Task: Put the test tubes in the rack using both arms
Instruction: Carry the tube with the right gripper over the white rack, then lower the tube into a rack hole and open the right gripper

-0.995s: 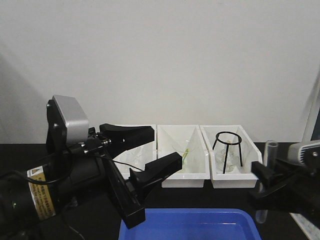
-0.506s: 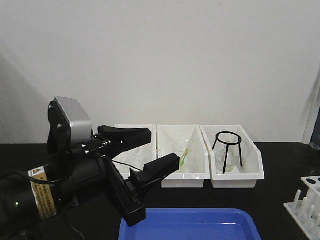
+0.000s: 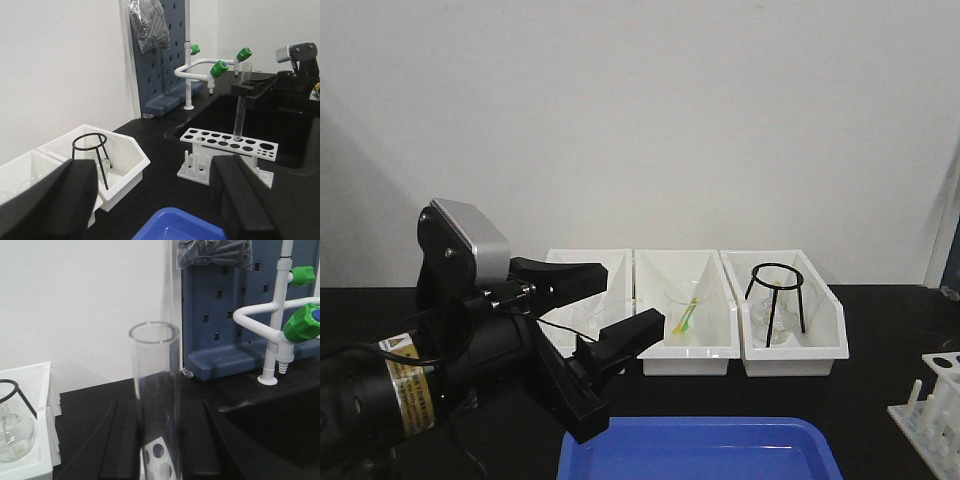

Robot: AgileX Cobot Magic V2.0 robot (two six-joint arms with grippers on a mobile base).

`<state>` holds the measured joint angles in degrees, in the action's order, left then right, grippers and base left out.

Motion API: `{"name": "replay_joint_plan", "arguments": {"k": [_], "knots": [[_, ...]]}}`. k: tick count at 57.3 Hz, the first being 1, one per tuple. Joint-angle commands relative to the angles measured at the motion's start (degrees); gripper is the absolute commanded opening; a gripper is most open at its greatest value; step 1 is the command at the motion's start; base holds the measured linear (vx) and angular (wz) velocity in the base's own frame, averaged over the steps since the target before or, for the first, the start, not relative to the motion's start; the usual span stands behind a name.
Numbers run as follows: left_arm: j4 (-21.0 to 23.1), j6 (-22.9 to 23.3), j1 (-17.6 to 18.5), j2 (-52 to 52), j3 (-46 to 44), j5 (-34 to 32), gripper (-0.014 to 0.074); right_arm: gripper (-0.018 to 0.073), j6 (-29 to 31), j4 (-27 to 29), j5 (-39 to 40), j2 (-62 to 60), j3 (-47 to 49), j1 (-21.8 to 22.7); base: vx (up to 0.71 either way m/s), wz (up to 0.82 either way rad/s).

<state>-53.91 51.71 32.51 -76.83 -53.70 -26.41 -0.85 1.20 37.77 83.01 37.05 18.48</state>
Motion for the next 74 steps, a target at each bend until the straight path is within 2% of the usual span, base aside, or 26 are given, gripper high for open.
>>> {"name": "replay_joint_plan", "arguments": {"k": [1, 21, 39, 53, 74], "knots": [[2.46, 0.0, -0.05, 1.93, -1.65, -2.05, 0.0573, -0.0008, 0.09, -0.62, 6.71, -0.22, 2.76, 0.45, 0.0, 0.0], [2.46, 0.0, -0.05, 1.93, -1.65, -2.05, 0.0573, -0.0008, 0.09, -1.2, 6.24, 3.58, 7.41, 0.38, 0.0, 0.0], [2.46, 0.0, -0.05, 1.95, -1.65, -1.94, 0.0573, -0.0007, 0.04, -1.2, 8.78, 8.13, 7.4, 0.38, 0.0, 0.0], [2.4, 0.0, 0.04, 1.95, -1.65, -1.84, 0.0573, -0.0007, -2.31, -1.2, 10.84, 11.05, 7.4, 0.38, 0.0, 0.0], [2.4, 0.0, 0.04, 1.95, -1.65, -1.02, 0.0573, -0.0007, -2.31, -1.2, 11.01, 15.2, 7.4, 0.38, 0.0, 0.0]]}}
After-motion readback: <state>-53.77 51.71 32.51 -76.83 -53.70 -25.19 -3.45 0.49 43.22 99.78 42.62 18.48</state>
